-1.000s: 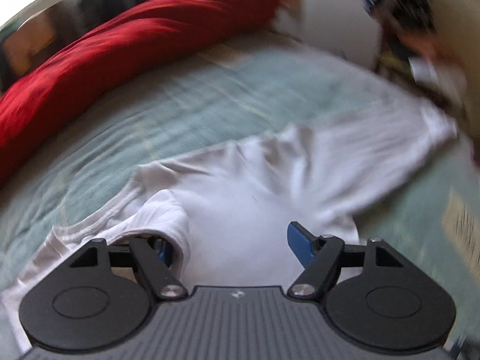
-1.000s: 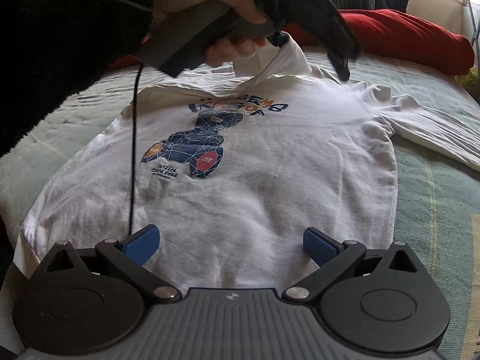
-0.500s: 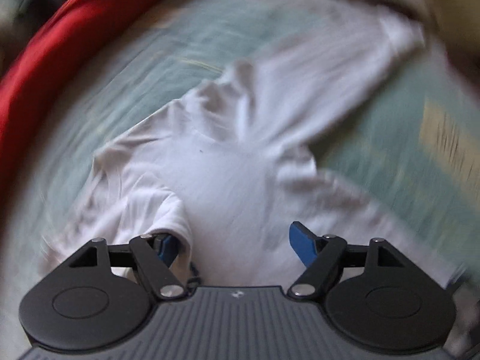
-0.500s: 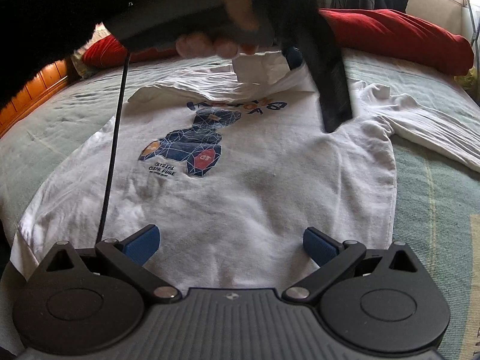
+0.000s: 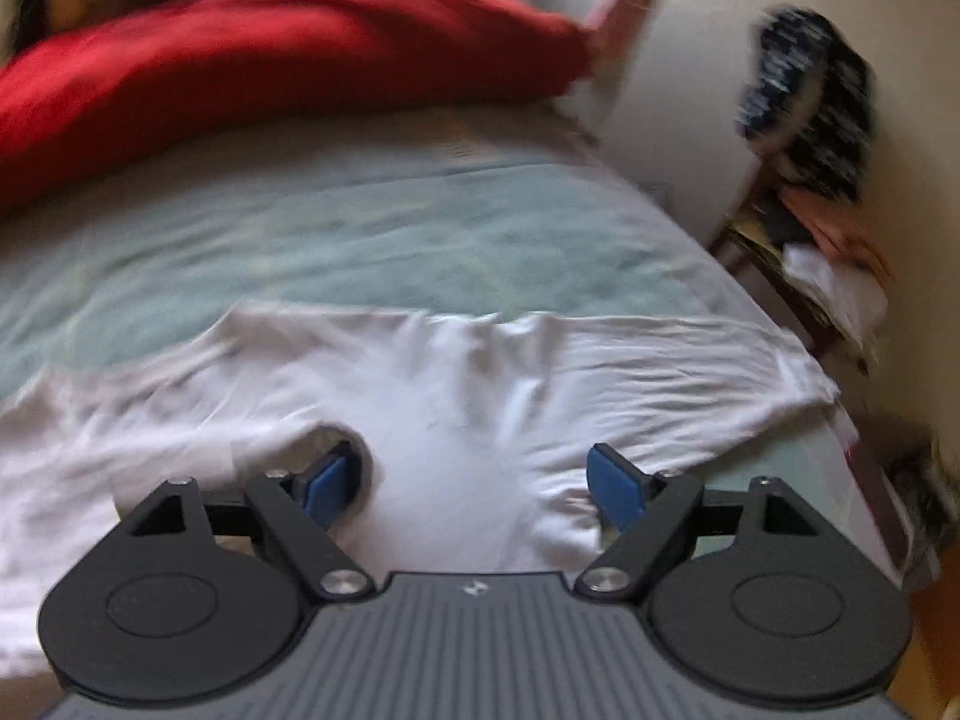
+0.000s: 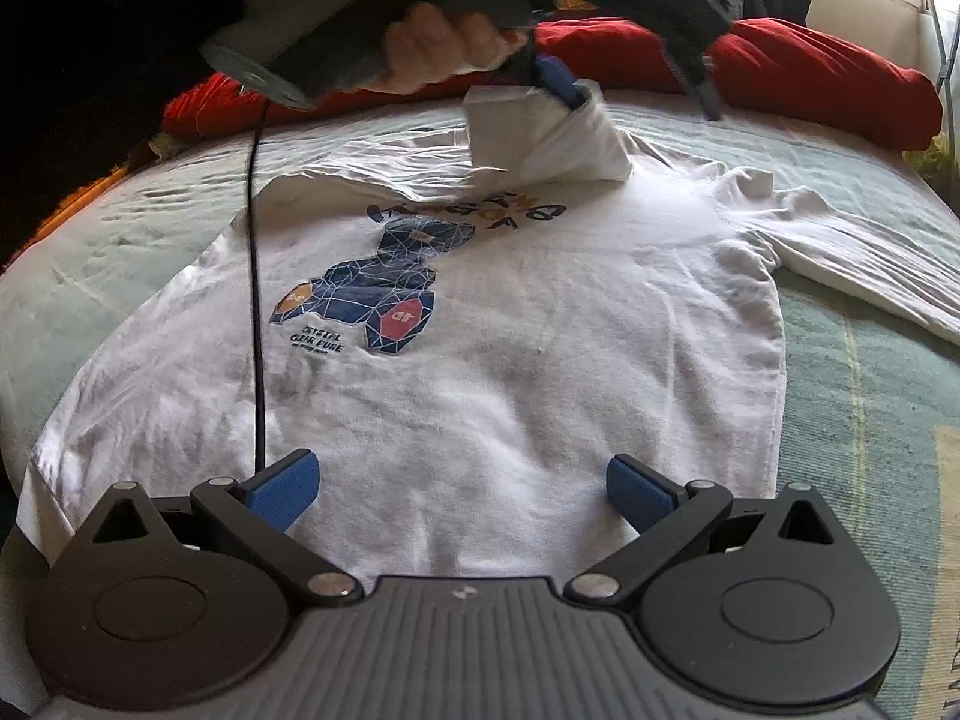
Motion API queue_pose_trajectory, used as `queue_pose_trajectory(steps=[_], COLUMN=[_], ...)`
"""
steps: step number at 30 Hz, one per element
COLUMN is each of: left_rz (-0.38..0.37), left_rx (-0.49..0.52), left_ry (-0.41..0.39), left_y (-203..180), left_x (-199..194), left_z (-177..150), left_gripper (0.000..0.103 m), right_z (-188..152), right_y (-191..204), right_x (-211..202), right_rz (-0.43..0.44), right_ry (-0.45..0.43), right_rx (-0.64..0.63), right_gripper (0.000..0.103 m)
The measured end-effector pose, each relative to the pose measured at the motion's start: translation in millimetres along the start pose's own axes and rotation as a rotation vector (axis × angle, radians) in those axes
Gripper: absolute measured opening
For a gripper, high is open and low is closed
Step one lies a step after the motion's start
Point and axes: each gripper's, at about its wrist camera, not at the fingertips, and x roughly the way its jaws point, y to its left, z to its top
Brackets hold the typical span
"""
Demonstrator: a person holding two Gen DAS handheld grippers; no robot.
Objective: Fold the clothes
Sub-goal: 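Lay the sleeve across the shirt body by the collar and open the left gripper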
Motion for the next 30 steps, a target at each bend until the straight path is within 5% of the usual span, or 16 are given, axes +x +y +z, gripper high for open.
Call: queue_pose_trajectory(steps=[6,10,17,21,25,30], left_rz=[0.039,0.019,-0.115,-0.084,-0.041,-0.03], left_rx=[0.284,0.316,0.152,-0.084,-0.28,-0.338], left_ry=[0.128,0.148,0.02,-0.029,0.001,0.003], left_y=[-34.5,-35.1,-5.1,26.7,55.1,59.3], left_x=[25.2,22.1,-22.3,-21.0,8.2,33.1], left_z=[-8.6,-17.1,-8.1,4.4,6.8,10.5], left_gripper=[0.082,0.082,0.084,0.086,0.086,0.085], right_z=[-0.4,-0.3,-0.2,-0.8,-0.4,-0.5], right_y=[-0.2,-1.4,-1.6,-1.5,-3.2,-5.0], right_x=[-0.3,-1.3,-1.2,-0.3,-0.2,-0.8], right_rz=[0.002,0.002,0.001,-0.003,-0.002,0.001], right_ry=[-0.001,-0.003,-0.005,-0.006,-0.007,-0.009], right_rx=[0.0,0.003,0.005,0.005,0.009,0.015], right_gripper=[0.103,0.103,0.103,0.103,0.103,0.103])
